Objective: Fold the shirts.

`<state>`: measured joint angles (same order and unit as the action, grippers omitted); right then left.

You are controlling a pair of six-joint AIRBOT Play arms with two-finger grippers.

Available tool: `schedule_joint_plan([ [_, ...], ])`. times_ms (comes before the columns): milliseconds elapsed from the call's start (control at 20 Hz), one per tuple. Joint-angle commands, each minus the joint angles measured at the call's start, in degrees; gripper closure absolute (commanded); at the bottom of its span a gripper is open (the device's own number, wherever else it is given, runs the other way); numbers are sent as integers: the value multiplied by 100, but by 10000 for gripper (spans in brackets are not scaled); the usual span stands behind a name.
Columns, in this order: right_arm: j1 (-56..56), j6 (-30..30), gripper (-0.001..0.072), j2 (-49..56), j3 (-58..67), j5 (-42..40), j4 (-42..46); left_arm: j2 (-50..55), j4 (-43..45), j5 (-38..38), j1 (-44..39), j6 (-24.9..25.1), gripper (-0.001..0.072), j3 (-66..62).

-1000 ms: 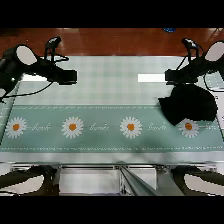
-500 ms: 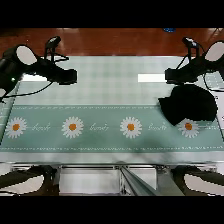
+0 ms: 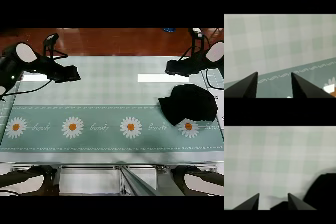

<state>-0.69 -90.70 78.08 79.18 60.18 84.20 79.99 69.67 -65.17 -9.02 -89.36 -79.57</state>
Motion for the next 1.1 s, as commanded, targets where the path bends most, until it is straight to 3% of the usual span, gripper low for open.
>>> schedule_joint_plan([
  [0,297,-109,295,-319,2,942,1733,-203,129,-787,236,22,199,-411],
  [100,745,-101,295,-804,-120,1209,1974,-623,133,-1001,400,127,199,-319],
  [200,1403,-245,295,-1547,-638,774,1696,-1241,129,-1001,435,170,199,225],
  [450,2345,-275,296,-2581,-2728,245,944,-3320,-374,-59,26,186,199,2994],
  [650,2343,-227,296,-2293,-3604,-595,339,-4131,-721,372,-258,162,199,4262],
  [850,2343,107,295,-1298,-3270,-1204,-367,-4017,-780,496,-256,166,199,4352],
  [1050,2319,225,295,-155,-2715,-1226,-555,-3864,-780,778,-256,164,199,4350],
])
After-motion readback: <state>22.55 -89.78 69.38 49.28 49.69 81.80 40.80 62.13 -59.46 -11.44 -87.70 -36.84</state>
